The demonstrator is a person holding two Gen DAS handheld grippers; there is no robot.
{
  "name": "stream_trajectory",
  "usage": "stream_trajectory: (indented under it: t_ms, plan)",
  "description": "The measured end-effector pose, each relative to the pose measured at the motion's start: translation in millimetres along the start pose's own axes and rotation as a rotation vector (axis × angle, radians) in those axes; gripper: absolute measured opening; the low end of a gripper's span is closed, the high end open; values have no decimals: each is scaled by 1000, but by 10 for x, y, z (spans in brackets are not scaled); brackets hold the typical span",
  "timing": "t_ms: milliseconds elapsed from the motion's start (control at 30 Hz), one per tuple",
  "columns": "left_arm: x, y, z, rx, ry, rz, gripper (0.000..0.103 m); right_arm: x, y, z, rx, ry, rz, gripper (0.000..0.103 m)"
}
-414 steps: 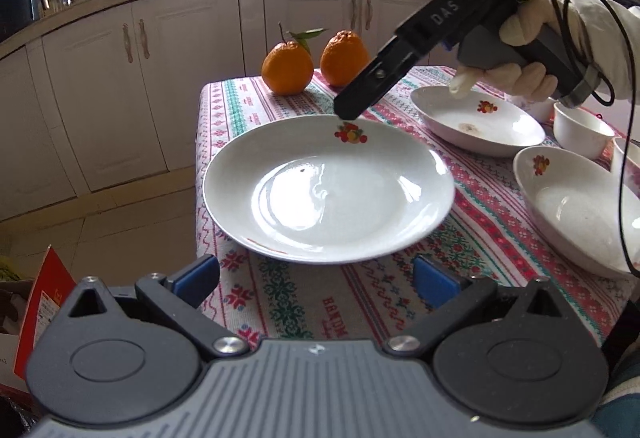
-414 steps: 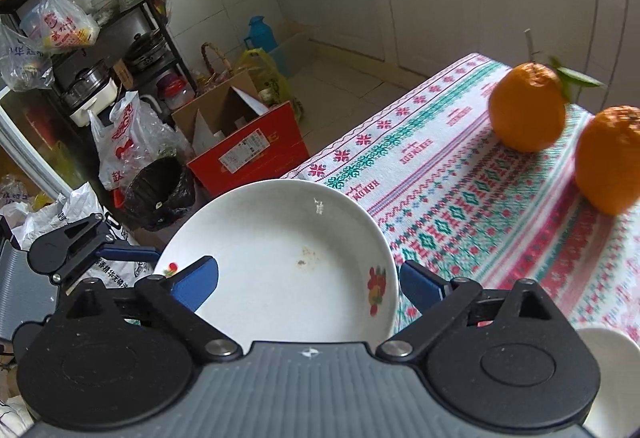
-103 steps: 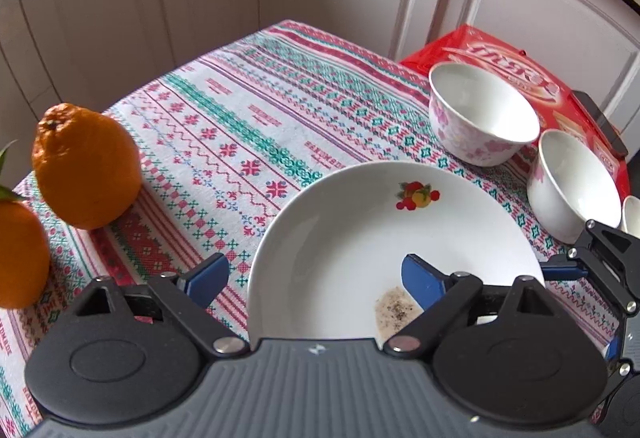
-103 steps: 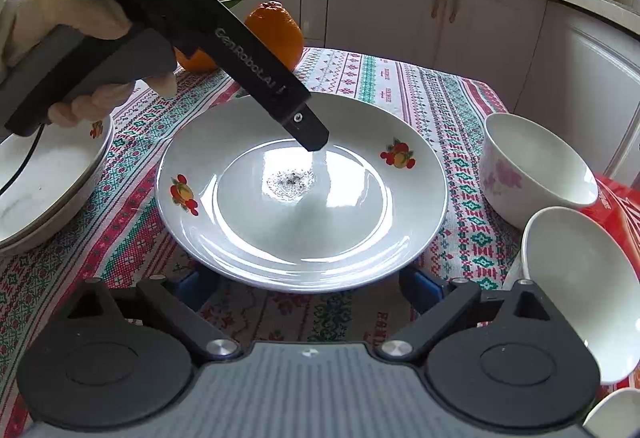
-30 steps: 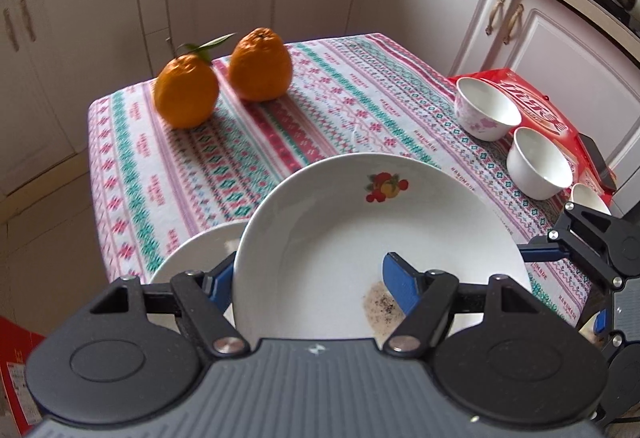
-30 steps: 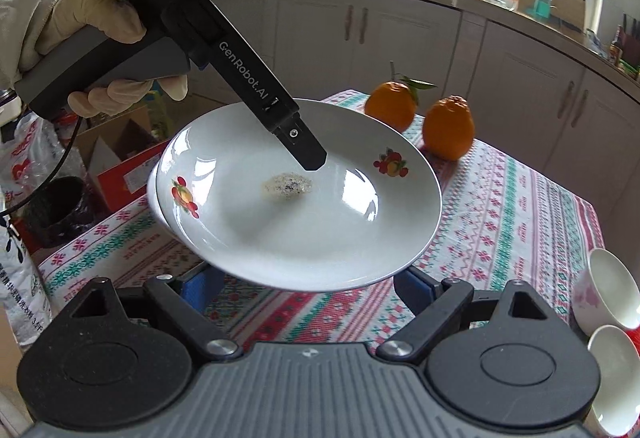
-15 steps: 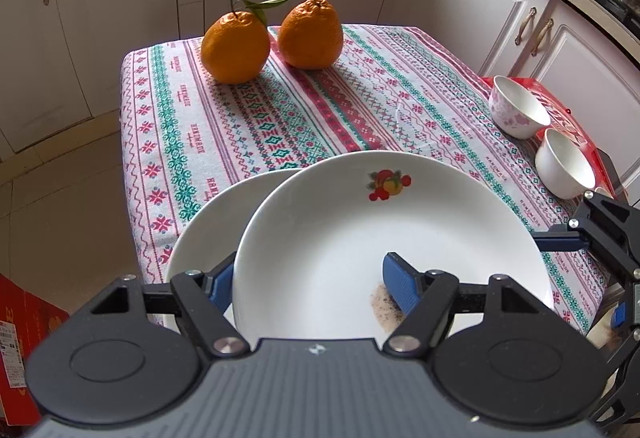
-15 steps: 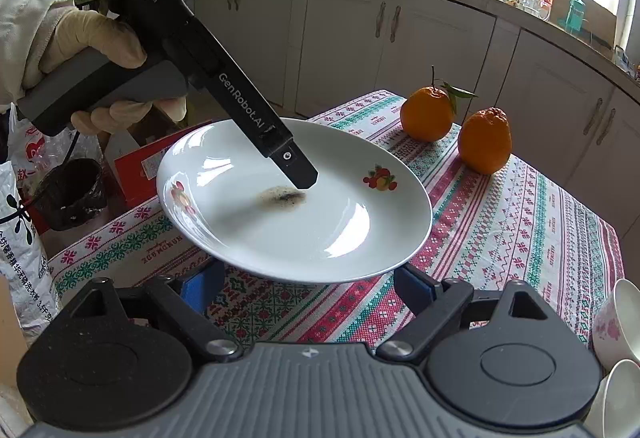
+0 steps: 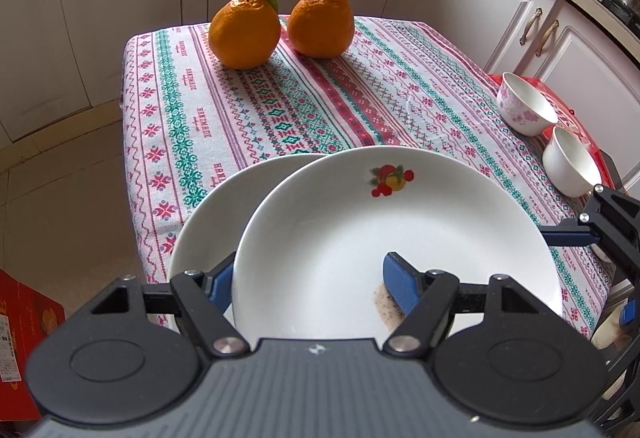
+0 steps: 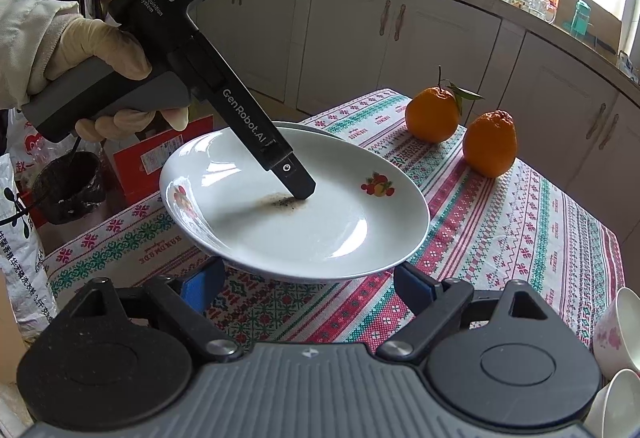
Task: Organize plates and bowls
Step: 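Lower the stained plate onto the plate stack with the left tool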
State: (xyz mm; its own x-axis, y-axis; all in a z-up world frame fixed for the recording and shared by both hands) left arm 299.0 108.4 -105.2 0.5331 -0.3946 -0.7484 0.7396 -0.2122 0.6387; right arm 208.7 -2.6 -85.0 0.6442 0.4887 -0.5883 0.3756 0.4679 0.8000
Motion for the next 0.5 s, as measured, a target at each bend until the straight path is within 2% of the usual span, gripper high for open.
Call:
stream_trajectory:
  t_ms: [500]
  plan:
    - [32,-73,-77,-9,-8,-23,77,17,32,-55,-7,9,-1,94]
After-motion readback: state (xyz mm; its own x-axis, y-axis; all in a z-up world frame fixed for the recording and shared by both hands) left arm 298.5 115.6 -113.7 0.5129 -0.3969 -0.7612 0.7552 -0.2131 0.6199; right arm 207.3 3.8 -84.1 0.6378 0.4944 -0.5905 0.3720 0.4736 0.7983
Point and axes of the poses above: each gripper's, at about its wrist camera, not at the fingertips, and x roughly the way its jaws point, z to its right, y to its top, the point moved 9 cm from there along x, roughly the way its jaws point, and after that the axes turned 7 degrees about z, right-handed, at the moved point
